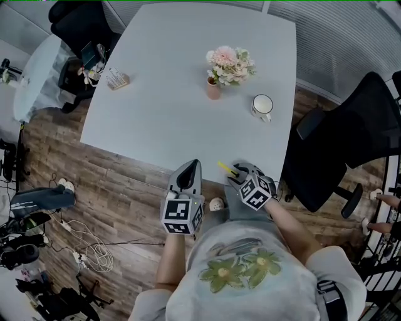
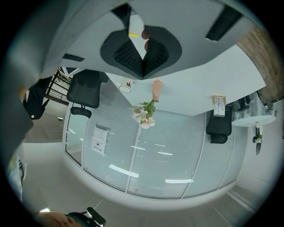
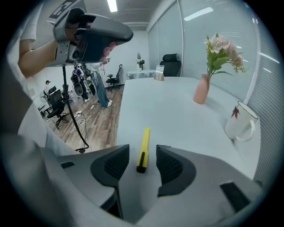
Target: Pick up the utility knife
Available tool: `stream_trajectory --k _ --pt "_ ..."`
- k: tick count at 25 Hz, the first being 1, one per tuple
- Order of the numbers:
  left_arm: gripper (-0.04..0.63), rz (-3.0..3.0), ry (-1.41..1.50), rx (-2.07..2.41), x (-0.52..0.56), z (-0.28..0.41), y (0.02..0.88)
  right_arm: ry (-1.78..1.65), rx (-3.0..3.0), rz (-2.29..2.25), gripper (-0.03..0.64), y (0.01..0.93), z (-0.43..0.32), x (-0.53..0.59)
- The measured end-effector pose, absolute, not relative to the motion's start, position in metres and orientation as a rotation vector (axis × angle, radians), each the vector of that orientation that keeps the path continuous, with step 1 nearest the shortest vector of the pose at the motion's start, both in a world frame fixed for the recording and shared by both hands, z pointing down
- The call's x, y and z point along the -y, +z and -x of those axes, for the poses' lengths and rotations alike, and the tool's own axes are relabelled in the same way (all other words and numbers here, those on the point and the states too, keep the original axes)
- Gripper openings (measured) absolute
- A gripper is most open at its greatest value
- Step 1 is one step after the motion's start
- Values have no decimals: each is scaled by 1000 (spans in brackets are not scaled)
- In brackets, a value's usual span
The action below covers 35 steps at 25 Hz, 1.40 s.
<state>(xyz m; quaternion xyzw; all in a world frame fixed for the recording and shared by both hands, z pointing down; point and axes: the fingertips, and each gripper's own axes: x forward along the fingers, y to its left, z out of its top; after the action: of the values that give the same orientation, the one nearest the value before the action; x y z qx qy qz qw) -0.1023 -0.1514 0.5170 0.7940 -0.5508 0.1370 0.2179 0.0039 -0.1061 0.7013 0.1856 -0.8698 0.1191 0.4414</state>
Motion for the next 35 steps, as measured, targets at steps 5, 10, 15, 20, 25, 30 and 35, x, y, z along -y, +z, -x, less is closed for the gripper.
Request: stream_trajectory --k 5,10,15,20,25,30,35 --pt "2 -2194 386 1521 149 101 520 274 2130 -456 172 711 -5 105" --pt "2 -2194 395 1509 149 100 523 248 2092 -447 172 719 -6 103" --pt "2 -2204 401 1496 151 97 525 217 2079 -457 144 720 -8 104" --pt "3 -2214 396 1493 154 99 524 191 2078 -435 103 720 -4 100" --pt "3 -2217 390 1489 155 99 525 187 2077 -437 72 720 -3 100" --pt "2 -2221 390 1483 153 99 525 206 2064 -423 72 720 -3 99" --pt "3 -2222 387 1488 152 101 524 209 2057 -417 72 718 -1 99"
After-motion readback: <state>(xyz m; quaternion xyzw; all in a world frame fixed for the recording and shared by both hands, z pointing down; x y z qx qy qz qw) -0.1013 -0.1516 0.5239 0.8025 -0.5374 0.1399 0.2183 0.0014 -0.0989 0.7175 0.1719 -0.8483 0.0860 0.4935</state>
